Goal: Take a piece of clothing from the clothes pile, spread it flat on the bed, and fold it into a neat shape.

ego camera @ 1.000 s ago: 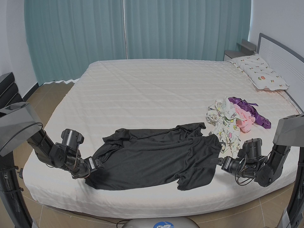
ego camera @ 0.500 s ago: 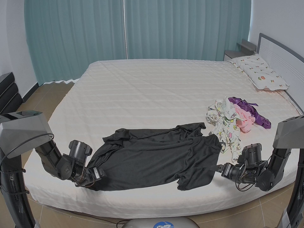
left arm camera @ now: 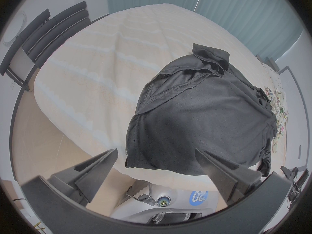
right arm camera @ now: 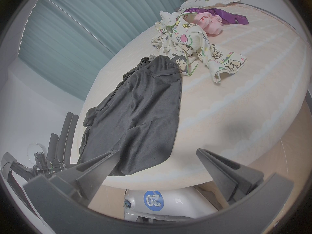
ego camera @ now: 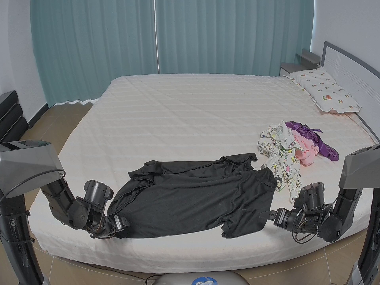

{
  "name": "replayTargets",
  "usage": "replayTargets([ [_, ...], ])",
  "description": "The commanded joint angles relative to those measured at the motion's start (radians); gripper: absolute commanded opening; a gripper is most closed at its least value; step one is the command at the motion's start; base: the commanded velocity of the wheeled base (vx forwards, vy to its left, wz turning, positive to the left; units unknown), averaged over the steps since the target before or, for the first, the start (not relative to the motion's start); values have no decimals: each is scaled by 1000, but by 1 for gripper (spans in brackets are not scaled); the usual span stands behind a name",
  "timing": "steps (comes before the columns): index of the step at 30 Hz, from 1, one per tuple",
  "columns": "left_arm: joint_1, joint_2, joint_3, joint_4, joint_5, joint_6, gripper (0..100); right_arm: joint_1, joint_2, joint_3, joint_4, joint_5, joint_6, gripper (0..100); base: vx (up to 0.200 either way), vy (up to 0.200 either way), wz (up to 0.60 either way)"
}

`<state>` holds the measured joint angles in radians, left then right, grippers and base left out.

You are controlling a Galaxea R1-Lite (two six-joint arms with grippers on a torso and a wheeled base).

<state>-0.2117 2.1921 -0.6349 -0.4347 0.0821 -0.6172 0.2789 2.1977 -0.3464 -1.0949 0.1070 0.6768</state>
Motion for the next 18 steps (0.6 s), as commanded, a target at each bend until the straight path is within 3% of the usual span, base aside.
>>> replayTargets([
  [1,-6,52,-16,-24,13,1,100,28,19,-8,1,-1,13,100,0,0,0],
  [2,-6,54,-16,-27,13,-1,100,29,20,-8,1,-3,13,100,0,0,0],
  [3,-8,67,-16,-65,18,1,0,42,36,-10,0,-9,17,100,0,0,0],
  [8,-8,74,0,-122,22,-1,0,59,99,-34,1,-64,13,100,0,0,0],
  [14,-8,69,6,-124,22,-6,0,83,148,-105,13,-79,17,100,0,0,0],
  [15,-8,69,6,-124,22,-6,0,85,149,-106,13,-79,17,0,0,0,0],
  [18,-6,64,15,-124,22,-6,0,91,192,-158,-3,-93,13,0,0,0,0],
])
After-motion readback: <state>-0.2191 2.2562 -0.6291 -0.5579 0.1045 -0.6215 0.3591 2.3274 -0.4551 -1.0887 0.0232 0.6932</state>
